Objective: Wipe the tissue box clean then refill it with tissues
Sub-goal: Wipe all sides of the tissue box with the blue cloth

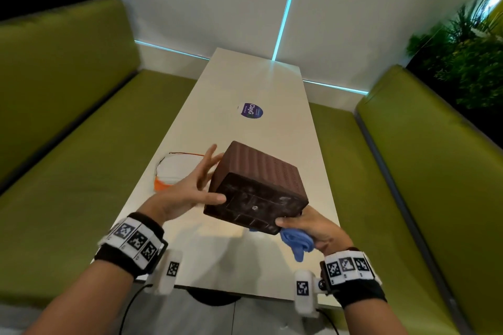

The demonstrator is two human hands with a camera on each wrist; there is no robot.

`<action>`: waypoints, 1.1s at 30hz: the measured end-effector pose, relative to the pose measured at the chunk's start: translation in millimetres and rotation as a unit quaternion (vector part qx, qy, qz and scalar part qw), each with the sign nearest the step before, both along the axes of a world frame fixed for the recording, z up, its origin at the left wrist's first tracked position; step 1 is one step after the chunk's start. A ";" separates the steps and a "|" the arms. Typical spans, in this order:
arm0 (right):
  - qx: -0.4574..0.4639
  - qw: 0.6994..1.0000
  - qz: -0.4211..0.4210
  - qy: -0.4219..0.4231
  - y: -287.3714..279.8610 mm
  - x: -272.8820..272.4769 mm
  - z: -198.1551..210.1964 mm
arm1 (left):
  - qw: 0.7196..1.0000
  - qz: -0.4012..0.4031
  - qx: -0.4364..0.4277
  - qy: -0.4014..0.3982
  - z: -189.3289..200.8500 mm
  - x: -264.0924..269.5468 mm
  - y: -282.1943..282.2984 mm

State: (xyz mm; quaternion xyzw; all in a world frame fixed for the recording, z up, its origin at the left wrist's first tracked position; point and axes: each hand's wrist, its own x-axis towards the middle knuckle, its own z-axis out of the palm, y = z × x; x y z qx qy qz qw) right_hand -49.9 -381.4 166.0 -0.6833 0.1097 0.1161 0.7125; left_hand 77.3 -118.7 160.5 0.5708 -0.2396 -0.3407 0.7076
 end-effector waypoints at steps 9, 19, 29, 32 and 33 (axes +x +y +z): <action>-0.176 0.965 -0.174 -0.087 -21.3 4.3 45.4 | 0.984 0.135 0.104 -0.043 -20.3 -8.0 -6.4; -0.496 0.852 -0.036 -0.163 58.3 64.6 54.8 | 0.964 0.208 0.095 -0.133 -12.6 -30.5 -40.6; -0.477 0.866 -0.025 -0.149 95.4 52.5 64.8 | 0.965 0.200 0.110 -0.133 -23.7 -27.8 -31.1; -0.445 0.881 -0.024 -0.158 94.1 60.3 63.2 | 0.965 0.214 0.082 -0.128 -19.5 -30.3 -31.6; -0.441 0.885 -0.033 -0.148 82.2 64.6 60.8 | 0.966 0.217 0.073 -0.122 -17.6 -30.2 -30.1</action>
